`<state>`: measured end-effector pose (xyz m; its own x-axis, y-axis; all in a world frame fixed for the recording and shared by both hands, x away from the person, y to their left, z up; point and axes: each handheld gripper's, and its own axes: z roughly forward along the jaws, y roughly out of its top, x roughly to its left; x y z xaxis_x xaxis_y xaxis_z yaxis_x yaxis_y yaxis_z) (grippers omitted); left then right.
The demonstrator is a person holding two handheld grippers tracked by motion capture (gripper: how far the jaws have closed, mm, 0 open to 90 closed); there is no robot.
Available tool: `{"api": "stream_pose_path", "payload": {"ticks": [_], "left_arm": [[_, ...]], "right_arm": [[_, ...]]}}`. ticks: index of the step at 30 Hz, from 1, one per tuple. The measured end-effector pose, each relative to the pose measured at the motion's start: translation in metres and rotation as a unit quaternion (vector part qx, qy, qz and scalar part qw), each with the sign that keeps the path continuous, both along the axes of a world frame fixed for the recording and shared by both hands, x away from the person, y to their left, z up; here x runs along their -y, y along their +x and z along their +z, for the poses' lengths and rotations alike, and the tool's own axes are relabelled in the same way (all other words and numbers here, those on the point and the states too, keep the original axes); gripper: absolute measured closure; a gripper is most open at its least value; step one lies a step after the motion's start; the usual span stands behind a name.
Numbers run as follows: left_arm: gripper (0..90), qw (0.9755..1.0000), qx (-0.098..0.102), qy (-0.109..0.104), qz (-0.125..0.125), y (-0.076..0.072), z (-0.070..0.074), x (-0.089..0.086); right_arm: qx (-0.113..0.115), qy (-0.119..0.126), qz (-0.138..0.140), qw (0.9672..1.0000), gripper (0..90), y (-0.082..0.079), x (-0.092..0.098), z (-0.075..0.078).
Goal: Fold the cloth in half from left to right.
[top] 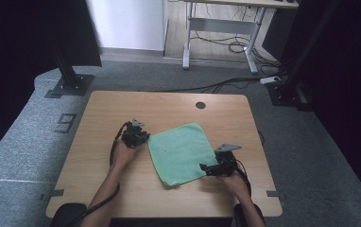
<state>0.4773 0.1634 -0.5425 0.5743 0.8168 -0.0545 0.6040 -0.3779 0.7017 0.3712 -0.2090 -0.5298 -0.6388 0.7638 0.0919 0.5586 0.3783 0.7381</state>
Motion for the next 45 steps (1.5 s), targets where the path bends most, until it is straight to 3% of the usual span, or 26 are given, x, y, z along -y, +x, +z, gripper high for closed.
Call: {"api": "stream_pose_path", "payload": {"ticks": [5,10,21,33,43,45], "left_arm": [[88.2,0.9999,-0.009,-0.006,0.002,-0.001,0.001,0.002],[89.5,0.9999,-0.009,0.012,-0.003,-0.001,0.003,0.006],[89.9,0.9998,-0.016,-0.009,-0.001,0.001,0.008,0.002],[89.8,0.9996,-0.026,-0.012,0.001,0.004,0.005,0.001],[89.7,0.9996,-0.027,-0.013,0.001,0.004,0.005,0.001],[89.7,0.9995,-0.027,-0.013,0.001,0.004,0.005,0.001]], "right_arm": [[-0.004,-0.001,0.023,0.9997,10.1,-0.003,-0.013,-0.001],[-0.01,0.002,0.044,0.999,11.0,-0.007,-0.026,-0.002],[-0.02,0.022,0.102,0.9944,12.6,-0.018,-0.056,0.0],[-0.029,0.041,0.163,0.9853,17.2,-0.033,-0.086,0.008],[-0.037,0.04,0.223,0.9734,40.8,-0.041,-0.115,0.011],[-0.037,0.035,0.228,0.9724,45.2,-0.042,-0.12,0.011]]}}
